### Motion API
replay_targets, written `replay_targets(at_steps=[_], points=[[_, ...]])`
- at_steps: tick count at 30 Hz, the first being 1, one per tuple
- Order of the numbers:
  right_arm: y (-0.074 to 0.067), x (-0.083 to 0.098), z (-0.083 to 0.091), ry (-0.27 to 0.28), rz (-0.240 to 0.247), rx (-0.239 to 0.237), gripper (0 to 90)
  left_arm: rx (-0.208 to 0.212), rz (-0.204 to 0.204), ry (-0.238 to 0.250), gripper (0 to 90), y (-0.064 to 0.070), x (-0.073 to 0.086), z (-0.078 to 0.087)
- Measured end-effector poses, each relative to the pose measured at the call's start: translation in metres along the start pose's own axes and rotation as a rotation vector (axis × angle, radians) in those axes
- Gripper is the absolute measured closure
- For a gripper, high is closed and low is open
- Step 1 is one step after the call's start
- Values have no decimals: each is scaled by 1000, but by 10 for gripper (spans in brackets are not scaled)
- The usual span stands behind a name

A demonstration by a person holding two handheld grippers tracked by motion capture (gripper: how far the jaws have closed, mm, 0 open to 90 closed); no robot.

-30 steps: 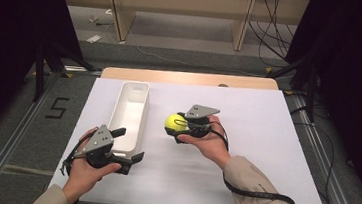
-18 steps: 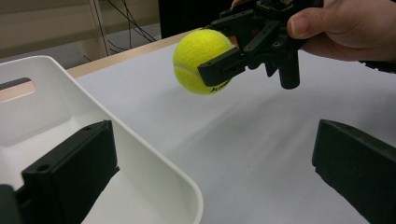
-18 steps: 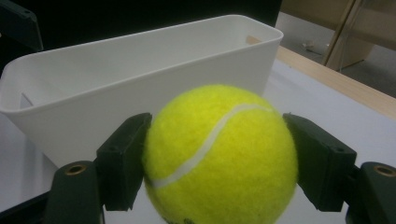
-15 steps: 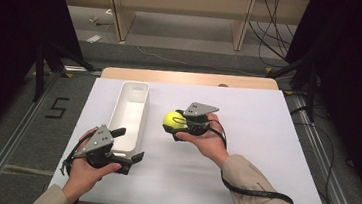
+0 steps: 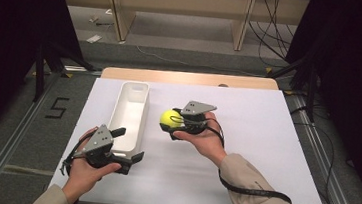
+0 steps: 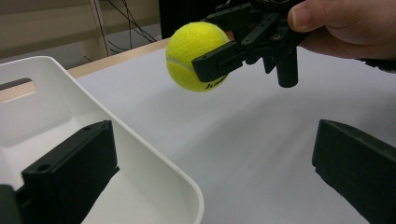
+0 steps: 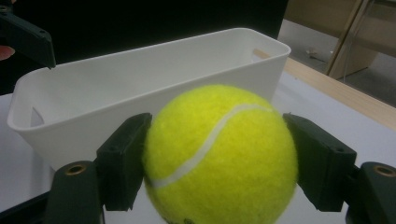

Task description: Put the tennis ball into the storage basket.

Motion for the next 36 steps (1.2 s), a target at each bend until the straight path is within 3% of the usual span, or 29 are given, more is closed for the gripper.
replay_targets(at_steps=[36], points=[[-6,-17,-7,35,14,-12,277,-2,-2,0,0,0,0,0]])
Point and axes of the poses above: each handheld gripper's, and its own axes: z roughly backward along the jaws, x roughly out of its underside, y roughly to its right, the point moved 10 cm from there along -z, roughly forward along the jaws
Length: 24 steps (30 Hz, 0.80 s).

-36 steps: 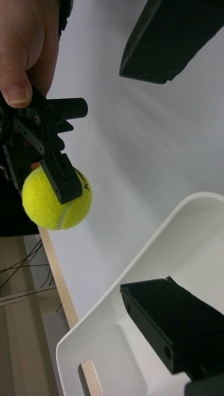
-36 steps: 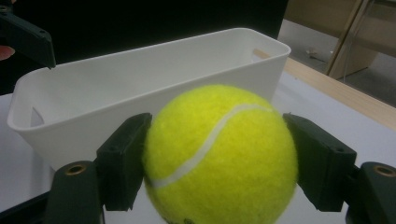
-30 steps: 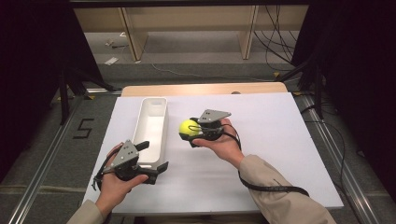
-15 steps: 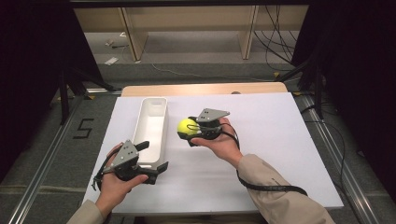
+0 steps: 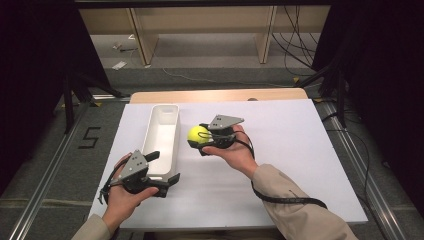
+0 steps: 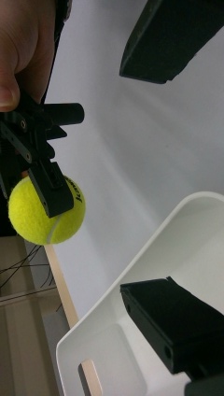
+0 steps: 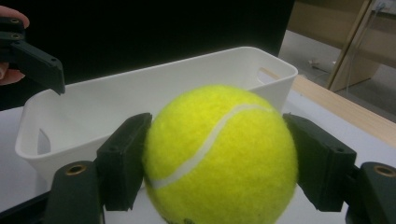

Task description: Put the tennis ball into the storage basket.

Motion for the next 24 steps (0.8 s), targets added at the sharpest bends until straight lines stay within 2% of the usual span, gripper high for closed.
replay_targets(at_steps=[24], points=[[-6,-10,-9,16,10,-15,277,-1,-4,3,0,0,0,0]])
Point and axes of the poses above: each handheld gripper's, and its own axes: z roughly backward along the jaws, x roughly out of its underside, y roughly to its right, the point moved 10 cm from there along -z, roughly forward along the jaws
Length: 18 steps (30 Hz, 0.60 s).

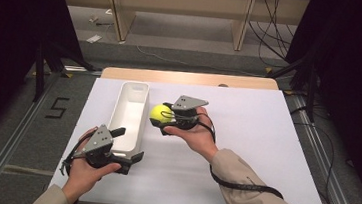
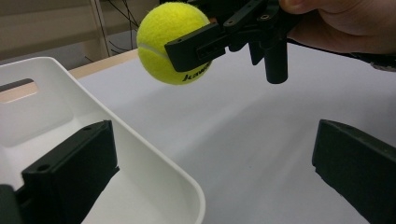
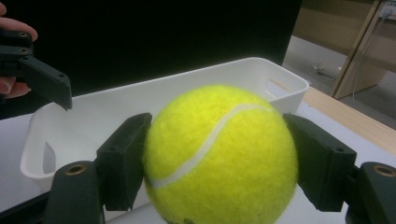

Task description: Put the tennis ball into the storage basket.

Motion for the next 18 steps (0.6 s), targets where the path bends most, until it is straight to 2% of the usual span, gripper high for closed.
replay_targets(at_steps=[18], points=[[-5,-4,-7,0,1,-14,277,0,-2,-1,0,0,0,0]])
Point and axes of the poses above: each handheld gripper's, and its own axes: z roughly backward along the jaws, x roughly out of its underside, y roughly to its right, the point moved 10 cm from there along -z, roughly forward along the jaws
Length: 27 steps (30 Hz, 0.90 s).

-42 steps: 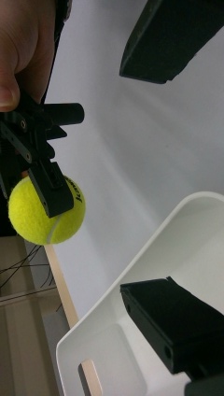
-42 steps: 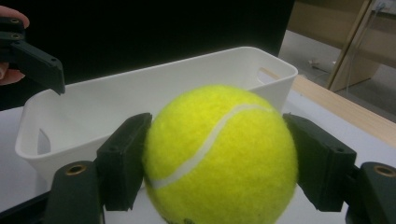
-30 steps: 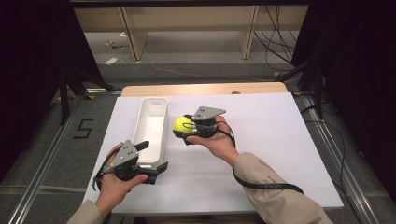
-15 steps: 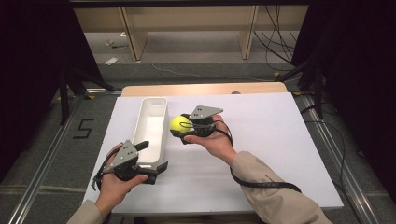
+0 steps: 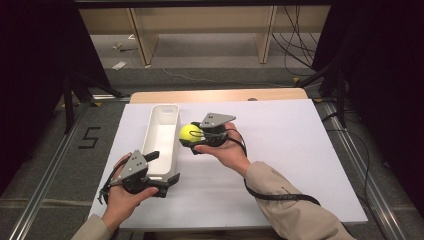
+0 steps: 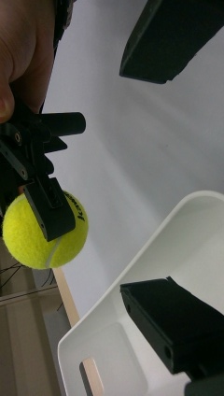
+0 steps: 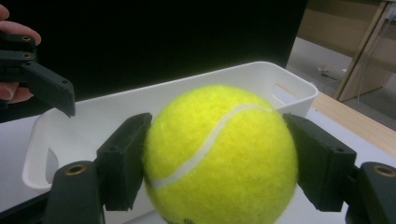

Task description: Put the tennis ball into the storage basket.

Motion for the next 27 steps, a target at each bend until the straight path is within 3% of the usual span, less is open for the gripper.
replay_targets(at_steps=[27], points=[[-6,-5,-10,2,5,-21,277,2,4,2,0,0,0,0]])
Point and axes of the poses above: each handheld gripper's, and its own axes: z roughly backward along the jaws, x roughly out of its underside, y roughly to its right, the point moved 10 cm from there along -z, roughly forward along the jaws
